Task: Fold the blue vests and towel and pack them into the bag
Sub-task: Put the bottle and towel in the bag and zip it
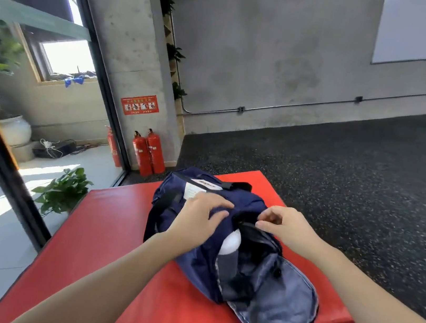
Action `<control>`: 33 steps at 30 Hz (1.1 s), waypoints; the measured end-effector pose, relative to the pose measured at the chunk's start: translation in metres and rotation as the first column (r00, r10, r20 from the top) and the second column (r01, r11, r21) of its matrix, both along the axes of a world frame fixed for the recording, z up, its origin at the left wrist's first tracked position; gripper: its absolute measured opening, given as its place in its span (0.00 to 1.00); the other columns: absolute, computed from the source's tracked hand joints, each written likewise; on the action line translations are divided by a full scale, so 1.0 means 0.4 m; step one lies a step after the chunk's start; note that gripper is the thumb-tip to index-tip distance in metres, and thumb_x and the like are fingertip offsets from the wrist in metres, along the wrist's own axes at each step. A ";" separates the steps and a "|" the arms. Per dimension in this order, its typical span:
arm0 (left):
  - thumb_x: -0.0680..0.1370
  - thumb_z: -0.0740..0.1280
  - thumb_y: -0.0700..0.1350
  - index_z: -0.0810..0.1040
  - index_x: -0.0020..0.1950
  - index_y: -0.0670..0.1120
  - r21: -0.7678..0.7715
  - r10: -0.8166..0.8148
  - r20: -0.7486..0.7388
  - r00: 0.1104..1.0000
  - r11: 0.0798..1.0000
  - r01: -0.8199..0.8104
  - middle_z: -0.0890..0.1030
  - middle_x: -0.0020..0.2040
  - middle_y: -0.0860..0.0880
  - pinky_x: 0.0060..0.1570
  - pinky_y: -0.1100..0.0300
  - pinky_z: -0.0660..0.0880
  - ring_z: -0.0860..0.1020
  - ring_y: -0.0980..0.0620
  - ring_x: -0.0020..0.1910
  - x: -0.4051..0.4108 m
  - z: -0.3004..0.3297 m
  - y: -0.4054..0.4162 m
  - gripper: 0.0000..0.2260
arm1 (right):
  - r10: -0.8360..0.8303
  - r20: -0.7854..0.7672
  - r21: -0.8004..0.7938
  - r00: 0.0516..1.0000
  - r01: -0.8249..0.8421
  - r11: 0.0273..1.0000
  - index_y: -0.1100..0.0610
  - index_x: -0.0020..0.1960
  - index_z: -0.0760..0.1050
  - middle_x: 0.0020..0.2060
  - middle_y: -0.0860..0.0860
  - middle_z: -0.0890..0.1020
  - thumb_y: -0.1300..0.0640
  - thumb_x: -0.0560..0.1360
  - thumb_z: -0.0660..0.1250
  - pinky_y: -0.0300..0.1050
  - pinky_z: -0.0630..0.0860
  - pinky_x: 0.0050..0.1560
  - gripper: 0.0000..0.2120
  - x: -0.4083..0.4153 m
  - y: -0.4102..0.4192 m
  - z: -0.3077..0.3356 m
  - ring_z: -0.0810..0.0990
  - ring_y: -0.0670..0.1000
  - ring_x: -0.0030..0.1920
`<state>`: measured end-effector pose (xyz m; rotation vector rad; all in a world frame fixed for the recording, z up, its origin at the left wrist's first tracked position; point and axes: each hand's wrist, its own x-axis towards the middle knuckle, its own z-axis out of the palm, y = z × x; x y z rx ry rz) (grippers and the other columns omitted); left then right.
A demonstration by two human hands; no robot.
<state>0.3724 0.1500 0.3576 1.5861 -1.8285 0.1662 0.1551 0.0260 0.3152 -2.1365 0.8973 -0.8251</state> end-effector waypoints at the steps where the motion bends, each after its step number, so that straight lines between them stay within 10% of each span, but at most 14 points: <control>1: 0.77 0.72 0.41 0.85 0.56 0.50 -0.029 -0.008 -0.012 1.000 1.000 0.007 0.84 0.53 0.58 0.57 0.79 0.61 0.70 0.70 0.53 -0.027 -0.016 0.015 0.10 | -0.022 -0.010 0.011 1.000 0.023 1.000 0.51 0.41 0.82 0.35 0.45 0.83 0.56 0.71 0.78 0.38 0.73 0.42 0.05 -0.024 0.009 -0.035 0.76 0.37 0.34; 5: 0.77 0.73 0.43 0.85 0.56 0.52 0.002 -0.050 -0.104 0.993 0.999 0.051 0.76 0.50 0.72 0.60 0.69 0.68 0.75 0.62 0.56 -0.128 -0.111 0.059 0.10 | -0.253 -0.183 -0.050 0.950 0.249 0.967 0.53 0.51 0.80 0.47 0.51 0.83 0.47 0.72 0.76 0.48 0.75 0.55 0.13 -0.121 0.031 -0.213 0.80 0.52 0.50; 10: 0.76 0.73 0.48 0.83 0.57 0.53 0.182 -0.084 -0.072 0.994 0.979 0.096 0.81 0.54 0.61 0.62 0.64 0.70 0.75 0.60 0.59 -0.220 -0.269 0.065 0.10 | -0.305 -0.300 0.159 0.904 0.363 0.918 0.59 0.71 0.70 0.63 0.58 0.79 0.38 0.76 0.68 0.50 0.71 0.64 0.32 -0.192 0.058 -0.335 0.76 0.59 0.65; 16: 0.78 0.71 0.54 0.81 0.63 0.53 0.371 -0.037 -0.062 0.997 0.927 0.057 0.80 0.61 0.57 0.65 0.53 0.71 0.74 0.57 0.63 -0.331 -0.373 0.043 0.15 | -0.275 -0.370 0.214 0.887 0.370 0.904 0.60 0.59 0.77 0.55 0.59 0.82 0.31 0.77 0.60 0.50 0.73 0.56 0.32 -0.237 0.031 -0.340 0.79 0.60 0.60; 19: 0.77 0.71 0.58 0.77 0.67 0.54 0.417 0.002 -0.056 0.998 0.909 0.021 0.78 0.64 0.56 0.66 0.51 0.71 0.73 0.55 0.66 -0.384 -0.387 0.031 0.21 | -0.253 -0.256 0.280 0.933 0.322 0.904 0.54 0.32 0.65 0.30 0.52 0.72 0.32 0.78 0.59 0.50 0.64 0.38 0.28 -0.247 0.038 -0.328 0.74 0.55 0.36; 24: 0.70 0.69 0.69 0.62 0.78 0.55 0.490 0.181 0.027 0.983 0.855 -0.171 0.70 0.74 0.52 0.70 0.48 0.68 0.67 0.50 0.73 -0.454 -0.383 0.011 0.41 | -0.209 0.105 0.507 0.972 0.128 0.852 0.54 0.33 0.72 0.29 0.50 0.72 0.29 0.74 0.63 0.47 0.69 0.38 0.29 -0.235 0.048 -0.312 0.71 0.49 0.32; 29: 0.77 0.66 0.49 0.63 0.74 0.58 0.411 0.256 -0.006 0.967 0.882 -0.231 0.77 0.66 0.50 0.58 0.48 0.74 0.76 0.44 0.62 -0.451 -0.328 0.005 0.26 | -0.238 0.407 0.710 0.882 -0.143 0.689 0.59 0.45 0.77 0.32 0.52 0.79 0.42 0.81 0.63 0.47 0.81 0.38 0.19 -0.211 0.055 -0.276 0.82 0.55 0.34; 33: 0.79 0.64 0.41 0.73 0.67 0.51 0.296 0.238 0.095 0.967 0.920 -0.256 0.82 0.57 0.48 0.53 0.50 0.74 0.78 0.42 0.57 -0.381 -0.221 -0.024 0.16 | -0.242 0.265 0.651 0.933 0.012 0.759 0.59 0.45 0.76 0.38 0.58 0.81 0.57 0.82 0.64 0.48 0.79 0.36 0.09 -0.170 0.001 -0.314 0.83 0.59 0.38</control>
